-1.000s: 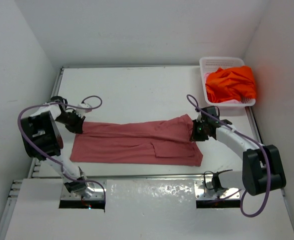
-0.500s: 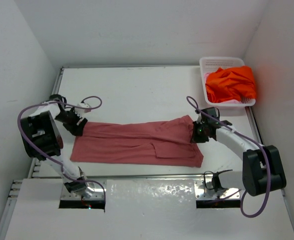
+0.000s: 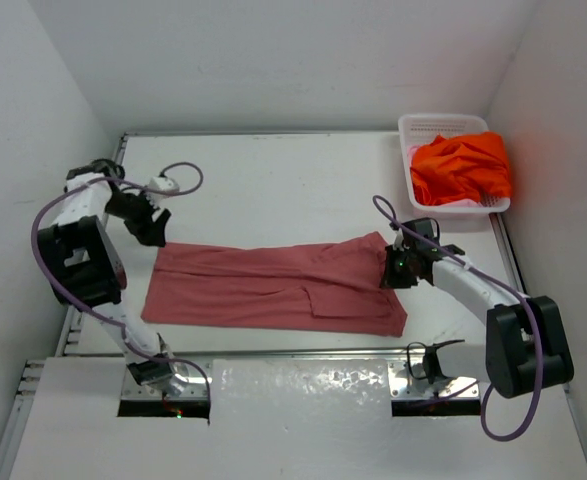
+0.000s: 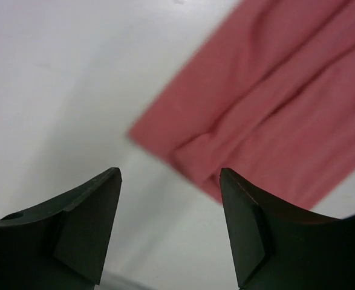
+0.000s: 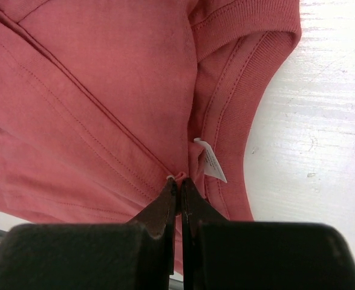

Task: Fold and stack the t-shirts
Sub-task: Fold the other side of the tshirt into a rectangle

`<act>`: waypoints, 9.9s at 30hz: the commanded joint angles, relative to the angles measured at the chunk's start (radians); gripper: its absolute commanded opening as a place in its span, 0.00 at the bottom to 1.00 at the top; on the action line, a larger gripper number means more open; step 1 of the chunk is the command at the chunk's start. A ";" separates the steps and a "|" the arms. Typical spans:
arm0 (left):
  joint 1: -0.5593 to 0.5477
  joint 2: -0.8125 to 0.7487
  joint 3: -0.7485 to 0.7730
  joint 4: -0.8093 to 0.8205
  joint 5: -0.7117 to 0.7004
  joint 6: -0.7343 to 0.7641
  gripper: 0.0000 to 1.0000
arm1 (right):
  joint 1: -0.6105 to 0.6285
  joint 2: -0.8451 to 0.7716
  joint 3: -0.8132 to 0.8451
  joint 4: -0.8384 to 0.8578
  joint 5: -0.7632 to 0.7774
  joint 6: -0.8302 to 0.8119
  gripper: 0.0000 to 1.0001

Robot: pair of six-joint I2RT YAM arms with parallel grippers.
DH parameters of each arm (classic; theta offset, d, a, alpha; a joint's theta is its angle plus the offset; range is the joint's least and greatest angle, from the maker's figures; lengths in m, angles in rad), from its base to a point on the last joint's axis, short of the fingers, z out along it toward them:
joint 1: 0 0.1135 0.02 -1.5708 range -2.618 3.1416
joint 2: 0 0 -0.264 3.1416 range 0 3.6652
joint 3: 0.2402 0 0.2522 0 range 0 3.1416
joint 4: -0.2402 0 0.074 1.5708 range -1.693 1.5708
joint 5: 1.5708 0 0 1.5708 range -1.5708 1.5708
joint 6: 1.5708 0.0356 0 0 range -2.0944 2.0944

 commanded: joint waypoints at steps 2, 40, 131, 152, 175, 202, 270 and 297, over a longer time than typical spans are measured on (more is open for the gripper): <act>-0.022 0.135 0.008 -0.087 -0.015 -0.067 0.59 | 0.005 -0.017 0.007 0.007 0.014 -0.024 0.00; -0.077 0.064 0.078 0.415 0.041 -0.541 0.00 | -0.018 0.233 0.494 -0.047 0.014 -0.116 0.00; -0.037 0.164 -0.265 0.487 -0.028 -0.795 0.00 | -0.077 0.545 0.375 0.270 0.124 -0.027 0.00; -0.037 0.077 -0.209 0.371 -0.099 -0.643 0.37 | -0.118 0.471 0.308 0.334 0.161 0.042 0.30; -0.986 0.306 0.466 0.346 0.198 -0.850 0.46 | -0.136 -0.090 0.141 -0.087 -0.164 -0.050 0.33; -1.128 0.495 0.423 0.392 -0.039 -0.888 0.53 | -0.136 -0.074 -0.059 0.129 -0.245 0.025 0.37; -1.028 0.213 -0.074 0.842 -0.150 -1.223 0.09 | -0.136 0.402 0.311 0.211 -0.064 -0.160 0.04; -0.128 -0.038 -0.053 0.213 -0.297 -0.799 0.71 | -0.136 -0.163 -0.067 -0.170 0.032 0.047 0.75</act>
